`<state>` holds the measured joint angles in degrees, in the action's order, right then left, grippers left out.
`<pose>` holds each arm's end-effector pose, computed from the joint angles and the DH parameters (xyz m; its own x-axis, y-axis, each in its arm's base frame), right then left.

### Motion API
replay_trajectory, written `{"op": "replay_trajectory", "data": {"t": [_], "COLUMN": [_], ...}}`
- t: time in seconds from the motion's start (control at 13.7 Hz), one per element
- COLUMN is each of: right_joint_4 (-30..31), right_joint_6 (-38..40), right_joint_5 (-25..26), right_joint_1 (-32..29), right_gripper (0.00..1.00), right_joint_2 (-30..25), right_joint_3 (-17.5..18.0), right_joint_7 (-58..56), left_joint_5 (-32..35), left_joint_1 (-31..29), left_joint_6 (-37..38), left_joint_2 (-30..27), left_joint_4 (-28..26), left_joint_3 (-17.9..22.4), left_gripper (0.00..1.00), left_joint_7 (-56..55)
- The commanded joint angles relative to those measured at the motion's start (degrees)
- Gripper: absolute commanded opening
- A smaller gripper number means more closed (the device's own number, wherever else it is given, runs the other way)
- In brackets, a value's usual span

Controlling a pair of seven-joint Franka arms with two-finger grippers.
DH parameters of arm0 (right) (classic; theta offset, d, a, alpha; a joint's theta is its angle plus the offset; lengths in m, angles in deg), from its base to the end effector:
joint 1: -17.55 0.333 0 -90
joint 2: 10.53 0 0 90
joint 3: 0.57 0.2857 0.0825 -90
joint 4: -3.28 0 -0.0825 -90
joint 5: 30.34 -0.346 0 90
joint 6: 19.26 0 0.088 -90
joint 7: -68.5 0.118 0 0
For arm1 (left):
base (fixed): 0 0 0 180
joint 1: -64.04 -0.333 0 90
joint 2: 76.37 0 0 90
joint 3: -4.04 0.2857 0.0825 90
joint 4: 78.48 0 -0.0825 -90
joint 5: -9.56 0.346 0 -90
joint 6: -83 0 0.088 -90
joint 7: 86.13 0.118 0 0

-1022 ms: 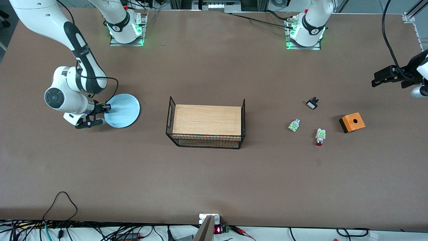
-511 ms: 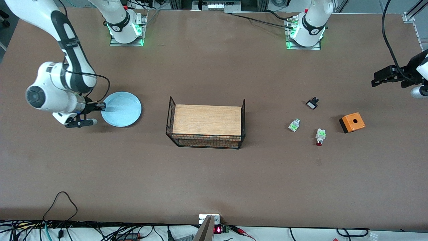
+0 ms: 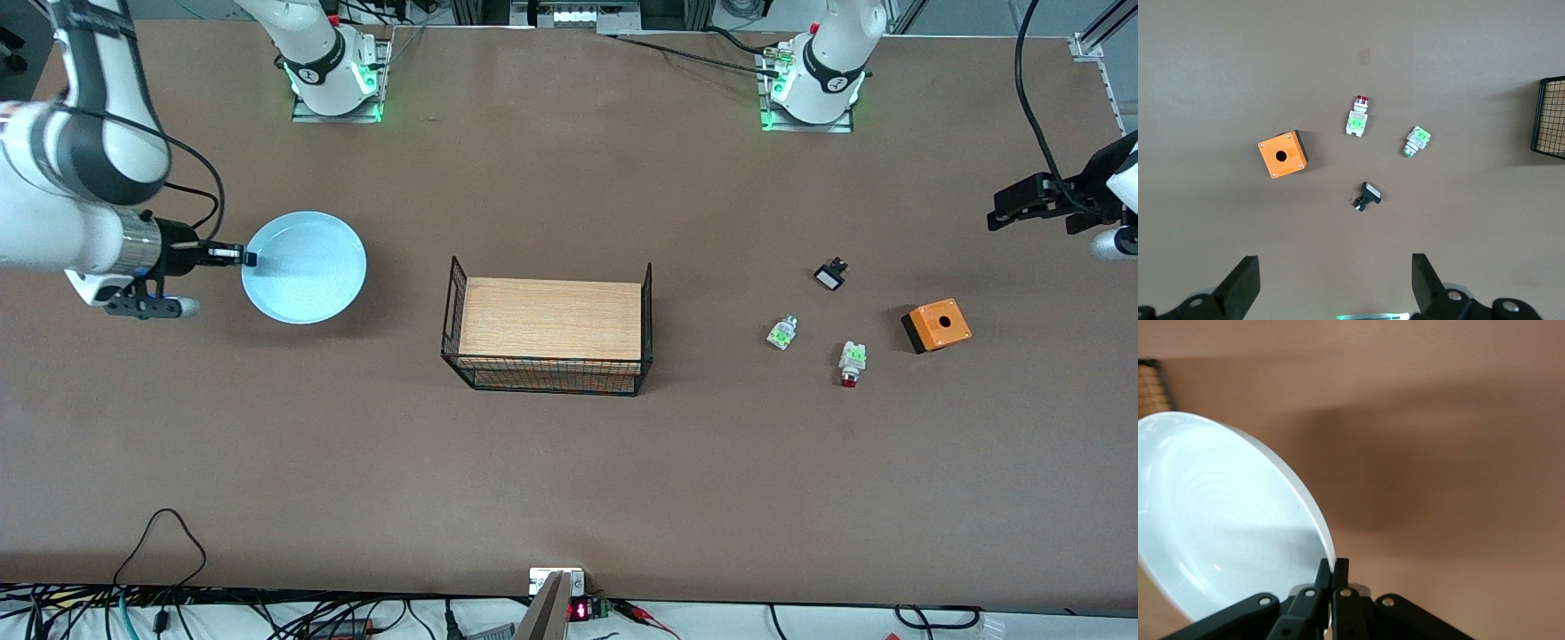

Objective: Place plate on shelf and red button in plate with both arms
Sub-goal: 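Lift the blue plate and carry it over the wooden block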

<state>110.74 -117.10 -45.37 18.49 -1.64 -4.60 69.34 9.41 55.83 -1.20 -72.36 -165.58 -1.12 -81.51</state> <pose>0.5206 0.0002 0.3862 0.9404 -0.1031 -0.3241 -0.1800 -0.9594 -0.2172 0.5221 0.0290 0.5604 0.9925 -0.0286 -0.1189 -0.0266 -0.9995 0.0185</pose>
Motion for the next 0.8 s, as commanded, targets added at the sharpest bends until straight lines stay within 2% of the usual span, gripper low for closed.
{"op": "replay_trajectory", "data": {"t": [0.0, 0.22, 0.37, 0.44, 0.51, 0.73], "right_joint_4": [-6.89, -13.93, -15.87, -16.49, -16.67, -16.58], "right_joint_6": [7.55, 12.92, 12.50, 11.98, 10.06, 1.62], "right_joint_5": [-3.16, -4.64, -9.47, -9.75, -9.67, -9.67], "right_joint_1": [2.21, 6.26, 8.28, 9.77, 11.61, 16.89], "right_gripper": [0.00, 0.00, 0.00, 0.00, 0.00, 0.00], "right_joint_2": [-0.71, -0.97, -0.97, -0.89, -0.80, 0.25], "right_joint_3": [0.16, 2.43, 4.72, 5.95, 7.00, 7.28], "right_joint_7": [10.81, 26.60, 41.37, 47.61, 52.20, 62.24], "left_joint_5": [0.85, 0.85, 0.85, 0.85, 0.94, 0.94], "left_joint_1": [0.38, 0.39, 0.30, 0.38, 0.47, 0.65], "left_joint_6": [1.41, 1.23, 1.23, 1.14, 0.97, 0.88], "left_joint_2": [-0.50, -0.15, -0.15, -0.06, 0.02, 0.11], "left_joint_4": [0.44, 0.44, 0.53, 0.44, 0.44, 0.53], "left_joint_3": [-0.29, -0.20, -0.11, -0.20, -0.29, -0.29], "left_gripper": [1.00, 1.00, 1.00, 1.00, 1.00, 1.00], "left_joint_7": [0.47, 0.47, 0.47, 0.47, 0.47, 0.47]}}
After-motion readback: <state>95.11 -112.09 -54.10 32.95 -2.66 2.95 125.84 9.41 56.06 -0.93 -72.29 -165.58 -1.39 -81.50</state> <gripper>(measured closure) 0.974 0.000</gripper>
